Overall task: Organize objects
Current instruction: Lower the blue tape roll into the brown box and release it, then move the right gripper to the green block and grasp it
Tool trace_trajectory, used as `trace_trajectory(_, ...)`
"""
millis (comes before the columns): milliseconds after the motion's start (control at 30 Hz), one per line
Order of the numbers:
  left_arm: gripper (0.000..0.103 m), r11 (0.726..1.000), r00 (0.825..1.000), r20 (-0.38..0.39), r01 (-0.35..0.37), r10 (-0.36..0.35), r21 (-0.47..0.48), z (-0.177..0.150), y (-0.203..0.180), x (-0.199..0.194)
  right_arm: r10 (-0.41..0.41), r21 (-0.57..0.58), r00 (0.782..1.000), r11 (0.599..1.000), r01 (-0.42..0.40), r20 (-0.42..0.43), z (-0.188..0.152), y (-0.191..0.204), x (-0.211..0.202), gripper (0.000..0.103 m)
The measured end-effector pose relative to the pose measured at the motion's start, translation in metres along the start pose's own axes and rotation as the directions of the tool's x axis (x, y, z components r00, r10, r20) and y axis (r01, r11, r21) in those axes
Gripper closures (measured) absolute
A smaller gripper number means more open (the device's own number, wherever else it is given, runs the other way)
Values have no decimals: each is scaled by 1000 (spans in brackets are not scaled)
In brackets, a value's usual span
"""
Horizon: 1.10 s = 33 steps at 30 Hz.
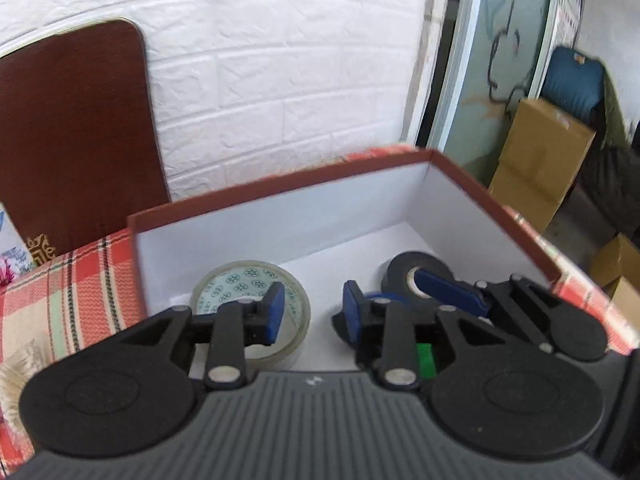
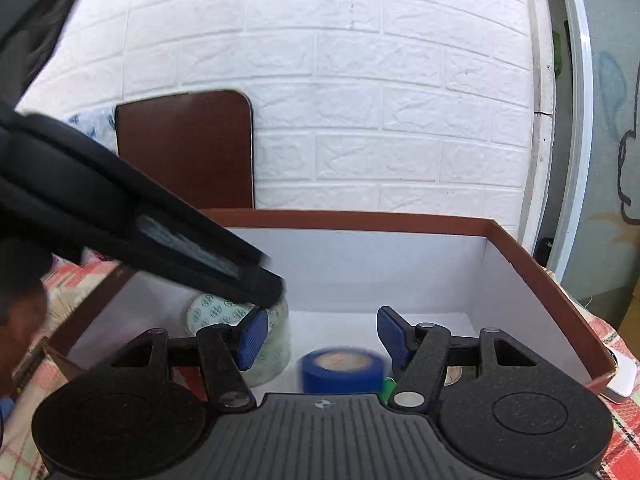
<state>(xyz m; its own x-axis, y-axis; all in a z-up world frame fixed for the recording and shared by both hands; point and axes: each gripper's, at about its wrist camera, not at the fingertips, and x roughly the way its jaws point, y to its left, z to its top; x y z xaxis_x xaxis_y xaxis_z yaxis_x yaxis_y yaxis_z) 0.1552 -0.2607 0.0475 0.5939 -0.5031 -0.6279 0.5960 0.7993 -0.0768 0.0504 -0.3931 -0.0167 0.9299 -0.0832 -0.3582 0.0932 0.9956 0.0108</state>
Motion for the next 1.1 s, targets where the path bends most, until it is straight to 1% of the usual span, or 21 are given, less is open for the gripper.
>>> trace_trajectory(67, 67, 999, 999, 38, -26, 27, -23, -2, 14, -23, -5, 9, 1000, 1000, 4, 18, 1, 2, -7, 42)
trace_trajectory(167, 67, 994, 993, 96, -52, 61, -96, -13, 49, -65, 34, 10, 998, 999, -35, 62, 5, 12, -29, 42)
trace_trajectory(200, 67, 990, 990, 105, -80, 93, -120, -21, 63, -79, 50, -4, 995, 999, -50, 83, 7, 19, -37, 42)
trace_trajectory(267, 67, 973, 977, 98, -171, 187, -156, -42, 94, -104, 104, -33, 989, 994, -101, 107, 18, 34, -44, 42)
trace_trajectory(333, 67, 943, 957, 50, -270, 285, -195, -68, 129, -123, 183, -63, 978, 982, -178, 96, 22, 62, -54, 42)
trace_trajectory(400, 67, 906, 938, -18, -339, 346, -254, -97, 166, -134, 272, -101, 961, 959, -266, 50, 19, 100, -50, 42)
trace_trajectory(467, 67, 857, 909, -88, -414, 407, -306, -126, 200, -143, 351, -120, 936, 929, -351, -25, 11, 134, -39, 43)
trace_trajectory(500, 67, 835, 899, -116, -436, 423, -334, -137, 216, -146, 385, -118, 920, 913, -391, -71, 5, 151, -29, 44)
trace_trajectory(533, 67, 817, 895, -135, -444, 425, -368, -148, 230, -150, 420, -115, 900, 895, -432, -113, 1, 170, -21, 44)
trace_trajectory(600, 67, 786, 901, -155, -430, 405, -445, -162, 257, -155, 461, -137, 872, 865, -483, -164, -8, 200, -5, 45)
trace_trajectory(633, 64, 775, 910, -153, -409, 385, -481, -167, 269, -158, 464, -159, 867, 856, -491, -182, -12, 215, -2, 46)
trace_trajectory(733, 54, 755, 932, -131, -353, 339, -553, -168, 293, -154, 441, -186, 877, 861, -473, -189, -5, 240, 20, 46)
trace_trajectory(767, 52, 753, 934, -123, -345, 336, -561, -166, 298, -153, 426, -191, 884, 867, -460, -193, -1, 244, 28, 45)
trace_trajectory(800, 52, 752, 934, -115, -342, 338, -564, -163, 301, -148, 426, -194, 882, 865, -462, -202, 3, 247, 33, 45)
trace_trajectory(833, 52, 751, 934, -107, -340, 342, -566, -159, 306, -144, 439, -195, 874, 857, -477, -211, 7, 253, 40, 45)
trace_trajectory(900, 52, 744, 934, -102, -336, 343, -577, -152, 321, -133, 485, -199, 845, 826, -528, -226, 10, 262, 47, 45)
trace_trajectory(933, 52, 738, 935, -107, -333, 337, -587, -149, 328, -127, 504, -204, 829, 809, -551, -242, 10, 271, 52, 45)
trace_trajectory(967, 52, 735, 940, -106, -322, 326, -597, -146, 335, -123, 510, -213, 820, 798, -564, -259, 8, 281, 59, 45)
trace_trajectory(1000, 51, 737, 945, -98, -306, 312, -602, -143, 340, -119, 507, -225, 818, 793, -566, -271, 6, 291, 66, 45)
trace_trajectory(1067, 42, 753, 951, -110, -297, 289, -588, -137, 341, -106, 499, -240, 812, 784, -572, -303, 0, 308, 82, 39)
trace_trajectory(1100, 42, 758, 951, -126, -302, 282, -578, -136, 341, -98, 492, -241, 807, 782, -574, -326, -3, 316, 92, 36)
